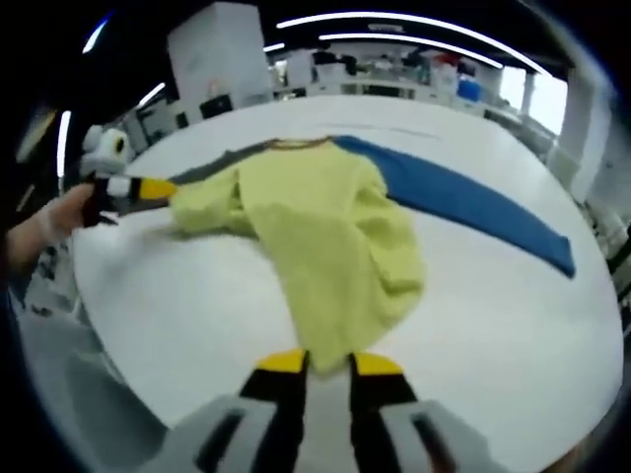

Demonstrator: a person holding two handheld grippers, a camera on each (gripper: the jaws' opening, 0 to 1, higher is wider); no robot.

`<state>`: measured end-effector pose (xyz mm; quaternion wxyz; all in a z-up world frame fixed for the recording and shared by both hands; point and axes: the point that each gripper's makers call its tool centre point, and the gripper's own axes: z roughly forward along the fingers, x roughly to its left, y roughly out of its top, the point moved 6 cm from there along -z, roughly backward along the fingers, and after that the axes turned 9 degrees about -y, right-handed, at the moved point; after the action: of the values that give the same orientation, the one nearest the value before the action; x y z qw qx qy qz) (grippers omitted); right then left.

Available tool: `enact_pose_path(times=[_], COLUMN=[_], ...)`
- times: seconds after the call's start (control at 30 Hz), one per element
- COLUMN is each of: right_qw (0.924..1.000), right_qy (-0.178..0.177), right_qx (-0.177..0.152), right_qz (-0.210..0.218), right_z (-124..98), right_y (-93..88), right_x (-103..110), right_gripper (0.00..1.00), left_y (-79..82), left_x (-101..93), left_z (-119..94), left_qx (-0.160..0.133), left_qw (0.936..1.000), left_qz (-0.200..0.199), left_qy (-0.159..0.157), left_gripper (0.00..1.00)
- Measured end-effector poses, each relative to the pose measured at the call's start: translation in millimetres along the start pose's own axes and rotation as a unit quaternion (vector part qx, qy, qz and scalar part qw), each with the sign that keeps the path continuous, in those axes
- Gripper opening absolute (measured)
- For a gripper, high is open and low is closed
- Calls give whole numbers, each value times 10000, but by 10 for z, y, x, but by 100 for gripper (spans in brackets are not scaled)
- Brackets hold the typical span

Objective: Fold the garment on the visible template until the final outline fits inside the template.

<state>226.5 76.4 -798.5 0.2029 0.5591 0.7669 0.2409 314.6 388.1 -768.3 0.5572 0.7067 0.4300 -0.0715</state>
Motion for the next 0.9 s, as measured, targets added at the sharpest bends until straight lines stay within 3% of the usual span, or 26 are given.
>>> enact_pose_path(times=[0.23,0.3,0.67,0.9], right_qw=[10000,10000,9998,9997], right_qy=[-34,-47,-140,-125], right_qx=[49,9,-127,-158], right_qz=[-72,-49,102,142], right_z=[-24,-66,-268,-422], right_y=[-7,8,46,-6], right_x=[-35,-38,-291,-366], right_gripper=[0,0,0,0], left_y=[17,31,183,155], left_x=[-138,-175,-389,-603], left_z=[-118,-167,-512,-818], left_qx=[32,52,-45,266], left_qw=[9996,9987,9957,9893], left_qz=[250,487,927,1436], left_qy=[-127,-101,-72,-9], left_gripper=[0,0,0,0])
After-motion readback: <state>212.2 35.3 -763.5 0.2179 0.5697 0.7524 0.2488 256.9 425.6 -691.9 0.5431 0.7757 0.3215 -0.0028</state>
